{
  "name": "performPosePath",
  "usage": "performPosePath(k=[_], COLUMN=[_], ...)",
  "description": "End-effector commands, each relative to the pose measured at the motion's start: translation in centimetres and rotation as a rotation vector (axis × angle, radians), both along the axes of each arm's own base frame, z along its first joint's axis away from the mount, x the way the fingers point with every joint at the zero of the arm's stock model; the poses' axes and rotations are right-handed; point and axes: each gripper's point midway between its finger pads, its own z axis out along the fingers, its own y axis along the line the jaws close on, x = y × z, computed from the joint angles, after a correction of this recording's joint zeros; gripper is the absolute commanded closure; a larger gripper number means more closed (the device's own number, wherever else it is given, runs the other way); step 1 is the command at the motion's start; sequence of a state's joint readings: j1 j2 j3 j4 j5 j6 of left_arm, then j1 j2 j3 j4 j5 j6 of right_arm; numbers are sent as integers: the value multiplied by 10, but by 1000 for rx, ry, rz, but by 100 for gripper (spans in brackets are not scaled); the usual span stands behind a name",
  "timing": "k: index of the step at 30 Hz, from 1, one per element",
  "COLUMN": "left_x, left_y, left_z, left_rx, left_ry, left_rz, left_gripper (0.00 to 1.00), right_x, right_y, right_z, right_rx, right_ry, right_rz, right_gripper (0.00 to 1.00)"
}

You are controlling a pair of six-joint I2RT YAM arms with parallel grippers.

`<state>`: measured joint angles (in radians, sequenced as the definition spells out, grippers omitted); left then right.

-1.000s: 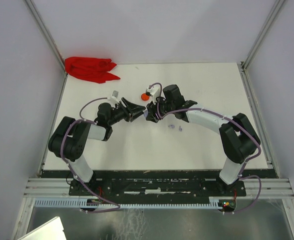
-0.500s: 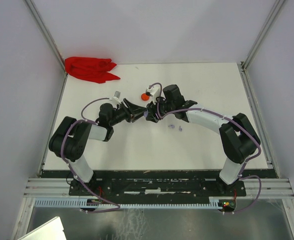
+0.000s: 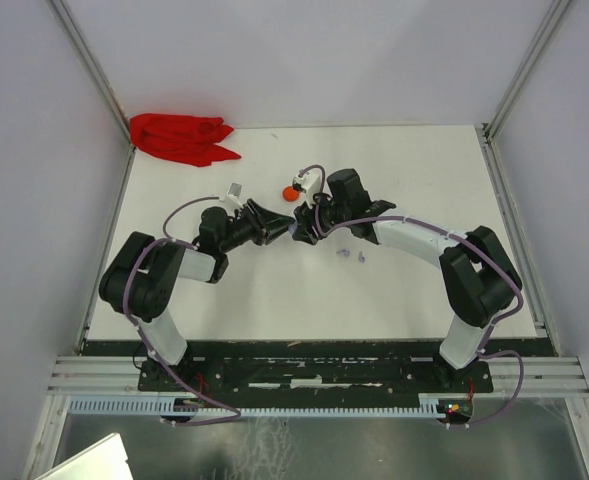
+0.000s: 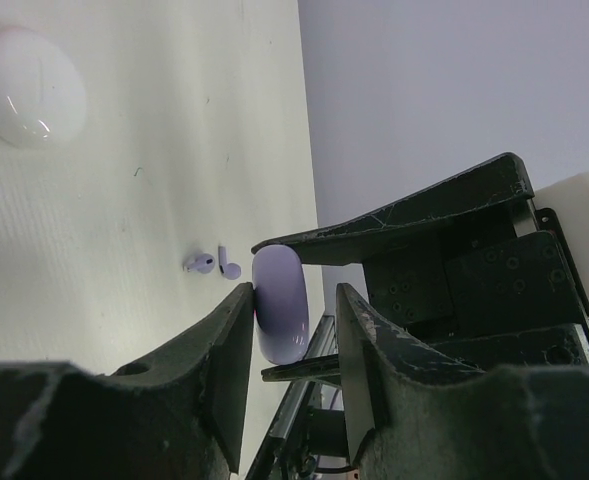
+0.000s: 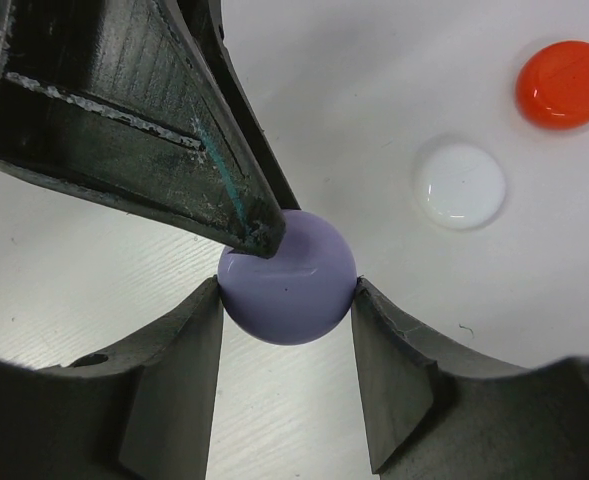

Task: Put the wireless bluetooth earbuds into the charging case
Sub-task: Open the charging case.

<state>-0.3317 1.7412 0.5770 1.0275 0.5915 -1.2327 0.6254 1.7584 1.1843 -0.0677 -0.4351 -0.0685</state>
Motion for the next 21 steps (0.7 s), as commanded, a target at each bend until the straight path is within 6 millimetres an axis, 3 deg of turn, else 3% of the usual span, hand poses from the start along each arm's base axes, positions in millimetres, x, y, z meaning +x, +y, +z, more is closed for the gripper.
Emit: performPosePath(k=[1, 14, 18, 20, 21], left_x=[0, -3, -4, -4, -3], left_y=[-8, -13, -14, -15, -15], left_z=[17, 13, 12, 13, 14], left_rx=[-27, -28, -28, -30, -31], left_ry=[-72, -73, -73, -75, -75], left_rz=[-26, -46, -51, -50, -48], left_gripper=[57, 71, 85, 93, 96], right_x=[7, 8, 8, 9, 10], right_y=[6, 7, 7, 6, 5], right_z=[34, 38, 38, 40, 41], right_rx=[61, 69, 70, 69, 69], right_ry=[-80, -87, -88, -89, -94], right_rz=[5, 2, 1, -11, -21], right_gripper=[76, 76, 74, 60, 47])
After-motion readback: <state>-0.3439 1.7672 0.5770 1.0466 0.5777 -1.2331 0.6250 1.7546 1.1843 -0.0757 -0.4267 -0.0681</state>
